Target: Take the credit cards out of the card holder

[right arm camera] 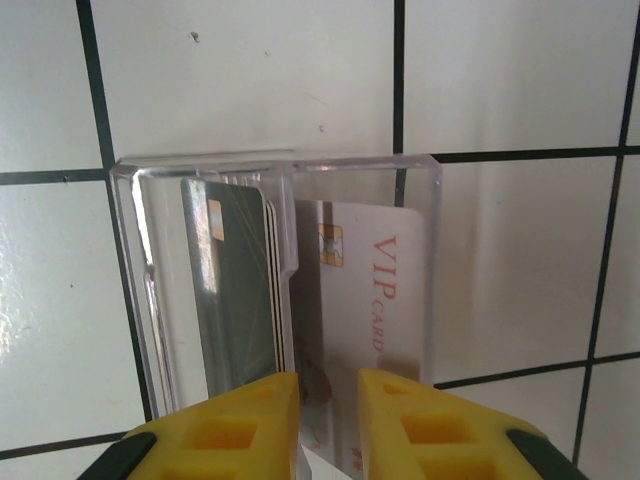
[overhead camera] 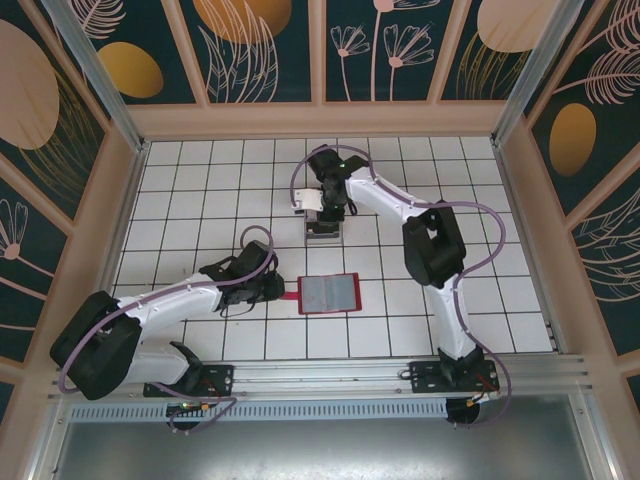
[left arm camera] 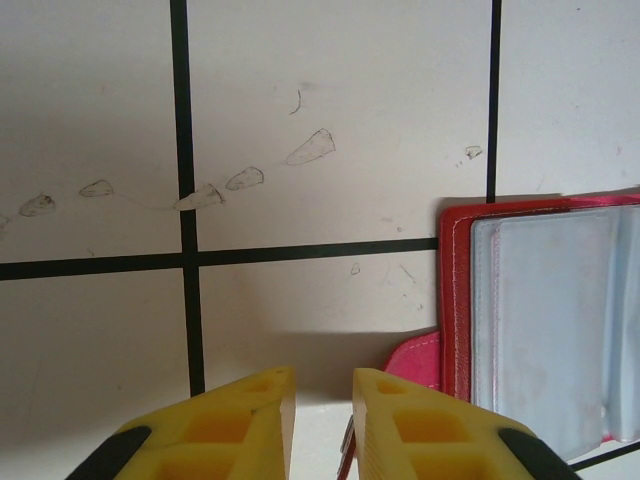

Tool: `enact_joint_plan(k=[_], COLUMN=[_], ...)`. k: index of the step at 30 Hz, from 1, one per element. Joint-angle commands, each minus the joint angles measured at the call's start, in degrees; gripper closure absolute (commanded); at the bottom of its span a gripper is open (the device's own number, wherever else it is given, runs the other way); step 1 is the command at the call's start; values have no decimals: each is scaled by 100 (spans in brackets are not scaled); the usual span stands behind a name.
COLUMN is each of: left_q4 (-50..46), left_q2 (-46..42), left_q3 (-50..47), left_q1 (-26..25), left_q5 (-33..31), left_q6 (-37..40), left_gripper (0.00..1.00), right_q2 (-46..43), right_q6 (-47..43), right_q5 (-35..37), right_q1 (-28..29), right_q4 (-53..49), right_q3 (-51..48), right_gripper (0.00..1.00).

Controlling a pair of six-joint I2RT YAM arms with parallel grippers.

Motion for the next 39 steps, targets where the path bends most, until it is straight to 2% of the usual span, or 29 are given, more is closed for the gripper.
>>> enact_joint_plan(k=[1,4,6,12,19,24,26,30,34,39], left_q4=[-68,1,24,126,173,157,142,287,147,-8], left_q2=[19,7,-6,152,406,542,568,532,519,329], left_q3=[138,164,196,337,604,787,866,919,1077,1049], left_q1=[42,38,40,42,43,43,35,121,328,681], left_q5=[40,103,84,108,194,160,123,207,106,-6], left_q6=[-9,54,83,196,334,417,470,555,726,963], left_gripper=[76,76,76,76,76,76,77,77,77,77], right_q2=[-557,-868,-987,-1246,-2091,-2781,-2897,-3108,-3329,-3416], right_q6=[80,412,934,3140,5982,7647,8264,8861,9144,9634], right_q5=[209,311,485,373,373,-189,-235,-242,-631,-744], right_q1=[31,66,76,14,40,99,109,329,595,996], right_q4=[354,889,1279,1635,2404,2762,2535,2182,2308,2655], right_q3=[-277,-693,-860,-1109,-2337,-3240,-3369,-3622,-4043,-4529], right_gripper=[77,77,79,79,79,81,84,87,81,78])
